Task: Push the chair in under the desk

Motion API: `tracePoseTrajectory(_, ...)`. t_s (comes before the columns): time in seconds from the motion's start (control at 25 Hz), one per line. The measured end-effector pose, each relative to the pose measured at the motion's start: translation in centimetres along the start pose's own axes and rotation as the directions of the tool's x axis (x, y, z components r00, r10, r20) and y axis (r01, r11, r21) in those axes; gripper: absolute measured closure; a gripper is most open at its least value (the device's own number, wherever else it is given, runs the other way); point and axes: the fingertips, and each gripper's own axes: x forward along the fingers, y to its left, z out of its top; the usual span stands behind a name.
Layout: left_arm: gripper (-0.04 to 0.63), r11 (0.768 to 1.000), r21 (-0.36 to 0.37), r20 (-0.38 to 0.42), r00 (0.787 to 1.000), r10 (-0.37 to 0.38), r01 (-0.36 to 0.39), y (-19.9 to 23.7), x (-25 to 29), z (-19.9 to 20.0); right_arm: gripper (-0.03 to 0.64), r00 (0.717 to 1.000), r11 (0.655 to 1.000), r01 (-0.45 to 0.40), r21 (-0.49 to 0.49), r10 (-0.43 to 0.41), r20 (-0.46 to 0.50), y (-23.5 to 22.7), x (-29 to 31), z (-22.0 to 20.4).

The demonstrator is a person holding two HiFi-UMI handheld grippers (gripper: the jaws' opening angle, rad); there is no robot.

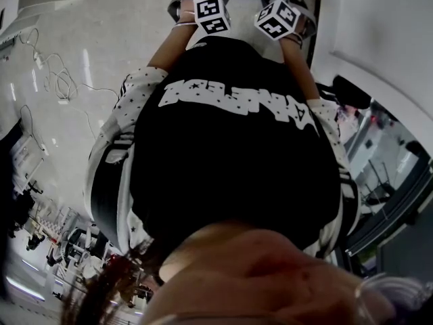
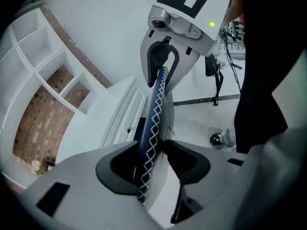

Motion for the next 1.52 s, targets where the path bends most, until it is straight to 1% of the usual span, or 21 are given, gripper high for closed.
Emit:
tracePoseTrajectory(0.08,0.37,1.0,-0.016,0.002,1.0,-0.018,0.018,0.3,0.0,0.2,0.462,1.0,1.0,0.006,-0.003,-0.006,0.0,-0.5,-0.1,0.1)
tracePoseTrajectory(0.16,0.367,0.999,-0.018,0.002,1.0,-0.029,0.029,0.4,0.0,0.3,0.462,1.0,1.0,0.011,-0.004,-0.011,0.0,-0.7,-0.1,0.1)
tracePoseTrajectory(0.28,0.367,1.0,-0.012,0.009,1.0,-0.027,0.027,0.4,-0.1,0.5,0.462,1.0,1.0,0.012,0.0,-0.012,0.001,-0.8,-0.2,0.1)
tracePoseTrajectory(0.36,0.37,1.0,0.009,0.011,1.0,-0.024,0.024,0.6,-0.2,0.7,0.462,1.0,1.0,0.016,0.004,-0.016,0.001,-1.0,-0.3,0.0)
tracePoseTrajectory(0.4,0.419,0.999,0.026,0.011,1.0,-0.022,0.022,0.8,-0.2,0.8,0.46,1.0,1.0,0.018,0.007,-0.018,0.001,-1.1,-0.4,-0.1)
tracePoseTrajectory(0.44,0.439,0.999,0.039,0.012,1.0,-0.021,0.021,0.9,-0.2,1.0,0.46,1.0,1.0,0.021,0.009,-0.021,-0.001,-1.3,-0.4,-0.2)
tracePoseTrajectory(0.6,0.459,0.998,0.053,0.008,1.0,-0.016,0.015,1.5,0.4,0.8,0.459,1.0,0.999,0.03,0.023,-0.03,-0.008,-1.7,0.1,-0.2)
tracePoseTrajectory(0.88,0.469,0.999,0.05,0.009,1.0,-0.007,0.007,2.8,1.3,0.5,0.457,1.0,0.999,0.024,0.038,-0.024,-0.002,-2.2,1.1,0.4)
tracePoseTrajectory(1.2,0.469,0.999,0.033,-0.011,1.0,0.002,-0.002,4.0,1.7,0.1,0.457,1.0,1.0,0.024,0.017,-0.024,0.019,-3.1,1.7,1.1)
tracePoseTrajectory(1.36,0.469,1.0,0.014,-0.023,1.0,0.0,0.0,4.3,1.8,-0.2,0.459,1.0,1.0,-0.002,0.0,0.002,0.023,-3.0,2.0,1.4)
tracePoseTrajectory(1.52,0.469,1.0,0.009,-0.032,0.999,0.006,-0.006,4.9,2.0,-0.4,0.459,1.0,1.0,0.0,-0.004,0.0,0.03,-3.4,2.3,1.7)
